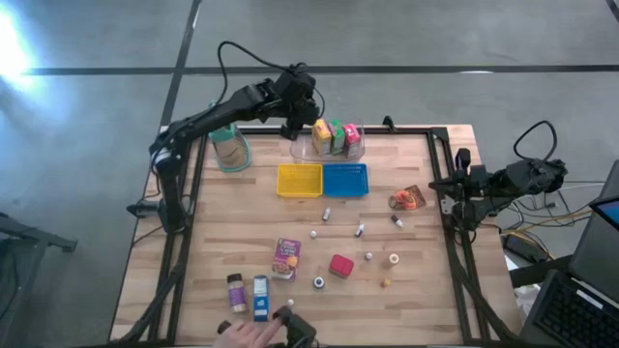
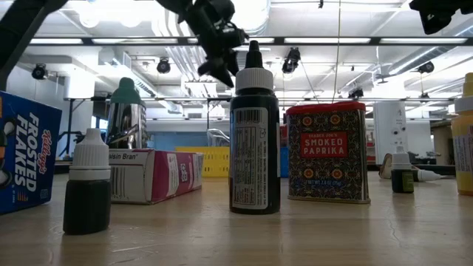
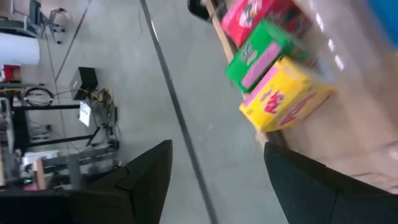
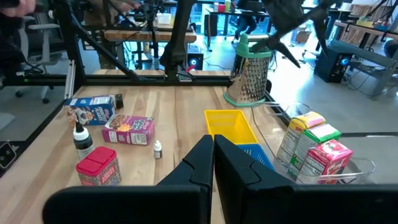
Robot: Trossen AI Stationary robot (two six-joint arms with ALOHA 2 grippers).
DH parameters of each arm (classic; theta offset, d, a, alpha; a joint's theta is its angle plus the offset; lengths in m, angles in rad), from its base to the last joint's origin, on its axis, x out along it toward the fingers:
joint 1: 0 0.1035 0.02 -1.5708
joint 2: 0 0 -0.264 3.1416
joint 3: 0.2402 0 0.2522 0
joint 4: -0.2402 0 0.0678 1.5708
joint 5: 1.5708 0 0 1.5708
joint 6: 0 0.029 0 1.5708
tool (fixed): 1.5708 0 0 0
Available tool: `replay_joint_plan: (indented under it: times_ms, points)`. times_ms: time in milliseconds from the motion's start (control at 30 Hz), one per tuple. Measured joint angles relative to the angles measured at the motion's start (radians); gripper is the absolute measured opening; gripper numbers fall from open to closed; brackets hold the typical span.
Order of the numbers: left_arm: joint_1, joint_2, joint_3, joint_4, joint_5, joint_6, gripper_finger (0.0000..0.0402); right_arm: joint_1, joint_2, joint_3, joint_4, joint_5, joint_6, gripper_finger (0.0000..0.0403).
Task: Pick & Place Kitchen Items
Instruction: Adjust the cereal boxes on the table
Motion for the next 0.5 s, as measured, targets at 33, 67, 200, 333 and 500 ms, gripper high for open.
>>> replay_joint_plan:
  times_ms: [33, 67, 200, 333, 500]
  points:
    - [-0.007, -0.009, -0.001, -0.006, 0.0, -0.019, 0.0259, 0.0, 0.0, 0.0, 0.0, 0.0, 0.0, 0.0008]
    - [-0.014, -0.019, -0.001, -0.011, 0.0, -0.037, 0.0259, 0.0, 0.0, 0.0, 0.0, 0.0, 0.0, 0.0008]
    - [-0.049, -0.057, -0.002, -0.026, 0.001, -0.102, 0.0259, 0.0, 0.0, 0.0, 0.0, 0.0, 0.0, 0.0008]
    - [-0.095, -0.094, -0.002, -0.032, 0.0, -0.154, 0.0259, 0.0, 0.0, 0.0, 0.0, 0.0, 0.0, 0.0008]
    - [-0.164, -0.132, -0.002, -0.041, -0.005, -0.201, 0.0259, 0.0, 0.0, 0.0, 0.0, 0.0, 0.0, 0.0008]
